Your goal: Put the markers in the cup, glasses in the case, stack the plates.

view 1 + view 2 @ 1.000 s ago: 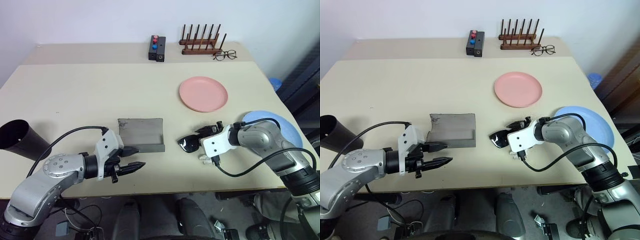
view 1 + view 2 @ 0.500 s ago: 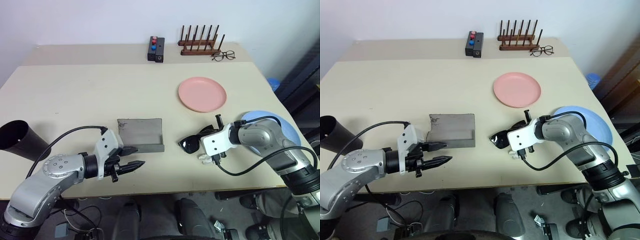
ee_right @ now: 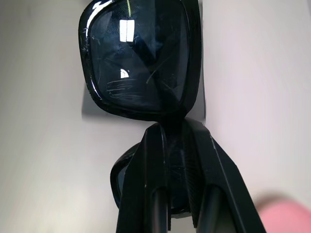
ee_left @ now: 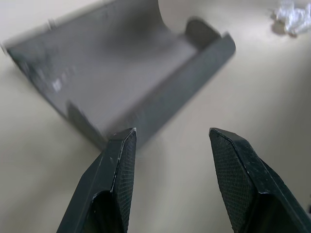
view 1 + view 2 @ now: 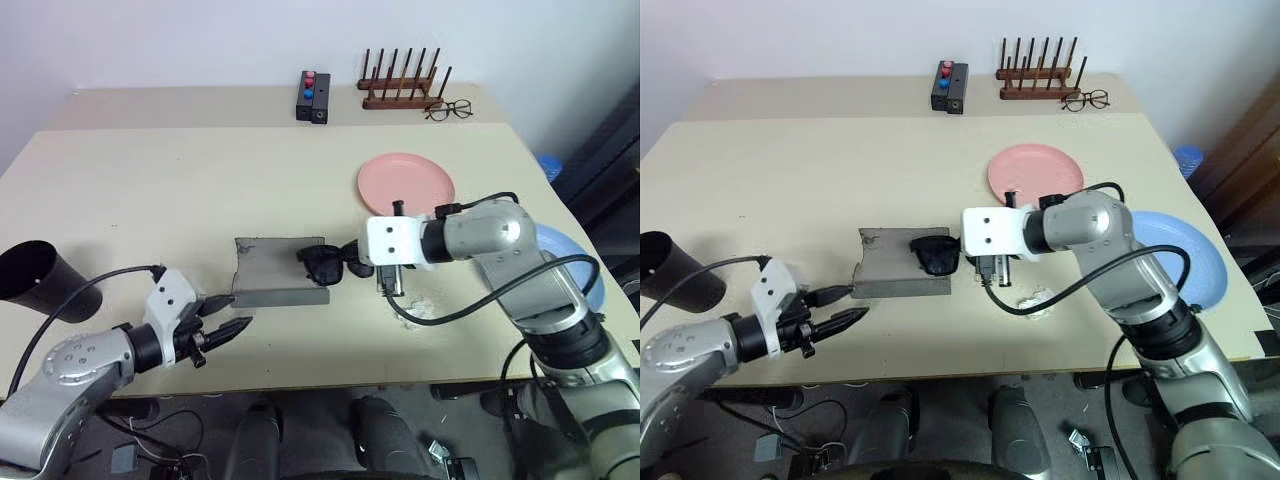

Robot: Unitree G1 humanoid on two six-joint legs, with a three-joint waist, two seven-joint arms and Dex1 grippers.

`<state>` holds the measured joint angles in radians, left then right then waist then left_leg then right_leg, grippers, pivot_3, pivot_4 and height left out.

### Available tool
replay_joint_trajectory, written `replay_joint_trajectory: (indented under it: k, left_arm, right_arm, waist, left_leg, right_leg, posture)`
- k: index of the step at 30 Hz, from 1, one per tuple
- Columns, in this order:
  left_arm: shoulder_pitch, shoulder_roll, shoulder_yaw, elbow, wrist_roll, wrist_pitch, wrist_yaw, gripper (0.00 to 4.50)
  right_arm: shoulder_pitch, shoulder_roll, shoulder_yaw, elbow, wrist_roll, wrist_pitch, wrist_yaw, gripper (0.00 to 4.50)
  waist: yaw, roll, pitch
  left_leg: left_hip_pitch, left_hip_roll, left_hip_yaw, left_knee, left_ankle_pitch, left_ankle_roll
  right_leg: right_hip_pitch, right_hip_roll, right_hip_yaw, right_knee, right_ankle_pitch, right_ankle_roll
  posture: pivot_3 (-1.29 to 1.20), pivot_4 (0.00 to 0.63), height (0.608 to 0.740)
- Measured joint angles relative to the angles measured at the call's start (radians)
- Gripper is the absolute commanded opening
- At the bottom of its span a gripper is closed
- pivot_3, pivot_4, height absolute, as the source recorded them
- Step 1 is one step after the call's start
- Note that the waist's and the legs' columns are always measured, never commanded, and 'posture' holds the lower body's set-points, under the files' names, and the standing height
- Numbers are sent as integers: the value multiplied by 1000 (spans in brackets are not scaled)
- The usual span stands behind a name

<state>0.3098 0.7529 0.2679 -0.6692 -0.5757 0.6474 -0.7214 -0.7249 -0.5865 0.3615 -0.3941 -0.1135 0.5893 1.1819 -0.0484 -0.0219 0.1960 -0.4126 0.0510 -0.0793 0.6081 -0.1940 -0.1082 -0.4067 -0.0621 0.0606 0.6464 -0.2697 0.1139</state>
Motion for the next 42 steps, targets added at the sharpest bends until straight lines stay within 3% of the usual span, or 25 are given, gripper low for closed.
replay_joint_trajectory:
  k: [6,11,21,27,40,42]
  left_arm:
    - [142,-5,70,-23,19,-82,-47,2425]
    - [182,-24,111,-34,13,-138,-84,2425]
    - [198,-123,149,-22,-20,-317,-161,2425]
    - [212,-122,149,-12,-13,-342,-171,2425]
    - [169,-92,137,-20,-16,-305,-124,2425]
    - [165,-89,135,-21,-16,-303,-122,2425]
  right_arm:
    - [-102,175,82,56,7,130,-111,22]
    - [-111,223,125,148,-2,144,-188,22]
    - [-117,297,207,185,-8,220,-262,22]
    - [-116,224,281,181,-33,195,-251,22]
    - [-108,124,282,117,-39,216,-215,22]
    - [-108,124,282,116,-39,220,-216,873]
  waist:
    - [4,0,0]
    - [1,0,0]
    - [3,0,0]
    - [3,0,0]
    - [3,0,-1]
    - [3,0,-1]
  left_leg:
    - [-1,0,0,-2,0,0]
    - [-4,0,1,-4,0,0]
    - [-13,1,2,-10,0,1]
    - [-13,1,2,-9,0,0]
    - [-12,1,2,-9,0,0]
    - [-13,1,2,-9,0,0]
  right_leg:
    - [-5,0,0,-1,0,-1]
    - [-5,-1,0,-12,3,-6]
    - [-12,1,0,-11,3,-4]
    - [-12,1,0,-11,3,-4]
    - [-12,2,0,-10,3,-4]
    - [-12,2,0,-10,3,-4]
  posture:
    - [0,150,740]
    - [0,150,740]
    - [0,150,740]
    - [0,150,740]
    - [0,150,740]
    - [0,150,740]
